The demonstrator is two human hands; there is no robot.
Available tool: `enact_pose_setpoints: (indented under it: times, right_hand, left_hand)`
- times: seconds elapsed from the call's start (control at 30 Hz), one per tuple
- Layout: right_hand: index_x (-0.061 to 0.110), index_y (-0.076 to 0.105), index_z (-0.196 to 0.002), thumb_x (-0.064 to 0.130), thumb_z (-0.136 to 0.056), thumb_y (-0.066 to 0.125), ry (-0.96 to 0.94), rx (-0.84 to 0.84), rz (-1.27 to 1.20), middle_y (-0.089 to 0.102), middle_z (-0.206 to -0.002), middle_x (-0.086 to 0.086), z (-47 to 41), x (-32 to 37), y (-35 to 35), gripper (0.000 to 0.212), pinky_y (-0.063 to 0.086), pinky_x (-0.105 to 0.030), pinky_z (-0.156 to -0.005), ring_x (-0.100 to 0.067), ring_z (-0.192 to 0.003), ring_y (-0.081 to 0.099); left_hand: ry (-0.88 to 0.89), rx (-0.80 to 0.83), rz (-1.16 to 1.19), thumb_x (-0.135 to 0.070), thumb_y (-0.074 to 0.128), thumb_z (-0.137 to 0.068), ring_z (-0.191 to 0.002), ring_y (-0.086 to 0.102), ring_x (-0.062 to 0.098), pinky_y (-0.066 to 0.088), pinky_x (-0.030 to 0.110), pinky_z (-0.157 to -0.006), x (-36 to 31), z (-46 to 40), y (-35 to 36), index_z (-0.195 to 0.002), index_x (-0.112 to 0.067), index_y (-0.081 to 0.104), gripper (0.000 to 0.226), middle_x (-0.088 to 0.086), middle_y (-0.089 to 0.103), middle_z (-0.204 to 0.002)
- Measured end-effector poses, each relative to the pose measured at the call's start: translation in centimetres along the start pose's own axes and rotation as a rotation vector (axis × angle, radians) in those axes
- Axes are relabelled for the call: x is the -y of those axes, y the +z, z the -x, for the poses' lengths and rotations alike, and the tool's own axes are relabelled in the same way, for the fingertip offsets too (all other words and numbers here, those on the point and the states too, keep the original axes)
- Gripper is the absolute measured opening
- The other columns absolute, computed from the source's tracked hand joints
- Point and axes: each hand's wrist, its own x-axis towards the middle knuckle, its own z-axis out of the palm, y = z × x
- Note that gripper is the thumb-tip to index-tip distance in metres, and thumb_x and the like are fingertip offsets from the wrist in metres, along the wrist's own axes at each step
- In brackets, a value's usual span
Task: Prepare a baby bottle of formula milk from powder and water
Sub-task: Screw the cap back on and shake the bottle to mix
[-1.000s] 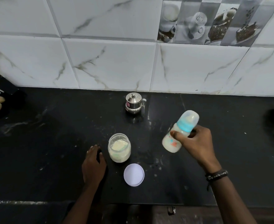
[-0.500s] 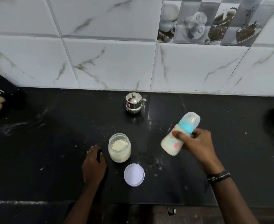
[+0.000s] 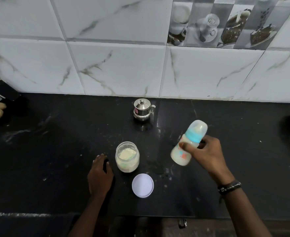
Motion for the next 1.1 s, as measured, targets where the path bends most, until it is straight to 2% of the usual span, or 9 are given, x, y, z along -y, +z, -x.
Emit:
enact_pose_setpoints:
  times: [0.17,0.3,0.4,0.53,0.67,0.77,0.9,1.0,1.1]
  right_hand:
    - [0.013,0.077,-0.088,0.033,-0.059,0.089,-0.023,0.121,-0.023,0.078,-0.092,-0.009,0.4,-0.7,-0.4,0.037,0.061,-0.03,-0.064,-0.022,-0.085,0.076]
    - [0.019,0.076,-0.087,0.029,-0.064,0.089,0.049,0.015,-0.008,0.077,-0.079,0.003,0.2,-0.2,-0.5,0.028,0.059,-0.025,-0.062,-0.007,-0.075,0.074]
    - [0.009,0.074,-0.095,0.03,-0.061,0.087,0.002,0.086,-0.048,0.079,-0.091,-0.008,0.3,-0.6,-0.5,0.042,0.061,-0.029,-0.062,-0.019,-0.082,0.077]
    - [0.022,0.074,-0.083,0.029,-0.066,0.086,0.078,-0.017,-0.07,0.076,-0.077,0.003,0.3,0.1,-0.3,0.023,0.058,-0.025,-0.061,-0.007,-0.072,0.074]
    - [0.009,0.074,-0.092,0.019,-0.071,0.084,0.043,0.032,-0.117,0.078,-0.09,-0.009,0.3,-0.3,-0.1,0.025,0.06,-0.027,-0.061,-0.02,-0.082,0.077]
    - [0.02,0.075,-0.086,0.026,-0.067,0.086,0.051,-0.02,-0.027,0.077,-0.078,0.004,0.0,0.1,-0.2,0.023,0.058,-0.025,-0.063,-0.007,-0.073,0.074]
    - [0.007,0.074,-0.097,0.029,-0.062,0.088,0.003,0.084,-0.039,0.079,-0.088,-0.006,0.1,-0.1,-0.4,0.044,0.06,-0.028,-0.061,-0.019,-0.082,0.077]
    - [0.02,0.075,-0.082,0.033,-0.063,0.086,0.042,-0.02,-0.024,0.077,-0.074,0.006,-0.1,0.4,-0.1,0.026,0.057,-0.021,-0.059,-0.005,-0.07,0.073]
    - [0.014,0.076,-0.083,0.02,-0.07,0.085,0.043,0.023,-0.024,0.078,-0.082,-0.005,-0.1,-0.2,-0.1,0.017,0.058,-0.025,-0.058,-0.016,-0.075,0.076]
  left_hand:
    - [0.011,-0.004,0.01,0.006,0.064,-0.085,-0.125,0.057,0.035,0.045,0.046,-0.102,0.0,-0.1,-0.1,-0.117,0.001,0.067,0.032,0.018,0.065,-0.127]
    - [-0.015,0.0,0.011,0.004,0.064,-0.087,-0.126,0.056,0.034,0.044,0.046,-0.103,0.0,0.0,-0.1,-0.118,0.001,0.066,0.032,0.018,0.064,-0.128]
    - [-0.021,-0.006,0.024,0.004,0.064,-0.087,-0.125,0.056,0.036,0.046,0.05,-0.103,-0.1,-0.1,-0.1,-0.12,0.001,0.065,0.033,0.018,0.064,-0.128]
    - [-0.026,-0.009,0.018,0.005,0.064,-0.087,-0.125,0.057,0.036,0.046,0.049,-0.103,-0.2,0.1,-0.1,-0.12,0.001,0.065,0.034,0.019,0.064,-0.128]
    - [-0.022,-0.001,0.01,0.004,0.064,-0.087,-0.125,0.056,0.036,0.045,0.048,-0.102,-0.1,-0.1,-0.1,-0.121,0.001,0.065,0.034,0.019,0.064,-0.129]
    - [-0.029,0.001,0.002,0.004,0.064,-0.087,-0.126,0.056,0.035,0.045,0.047,-0.102,-0.1,0.0,-0.1,-0.12,0.001,0.065,0.033,0.018,0.064,-0.129]
    - [-0.001,-0.002,0.004,0.005,0.064,-0.086,-0.125,0.057,0.035,0.045,0.046,-0.101,0.0,-0.1,-0.1,-0.119,0.001,0.065,0.033,0.018,0.064,-0.127]
    - [-0.018,0.007,-0.003,0.004,0.063,-0.087,-0.125,0.056,0.035,0.045,0.046,-0.103,-0.1,0.0,-0.1,-0.12,0.001,0.065,0.033,0.018,0.064,-0.128]
    - [-0.014,-0.001,0.017,0.004,0.063,-0.087,-0.125,0.056,0.035,0.046,0.047,-0.103,0.0,-0.1,-0.2,-0.12,0.0,0.065,0.033,0.018,0.064,-0.129]
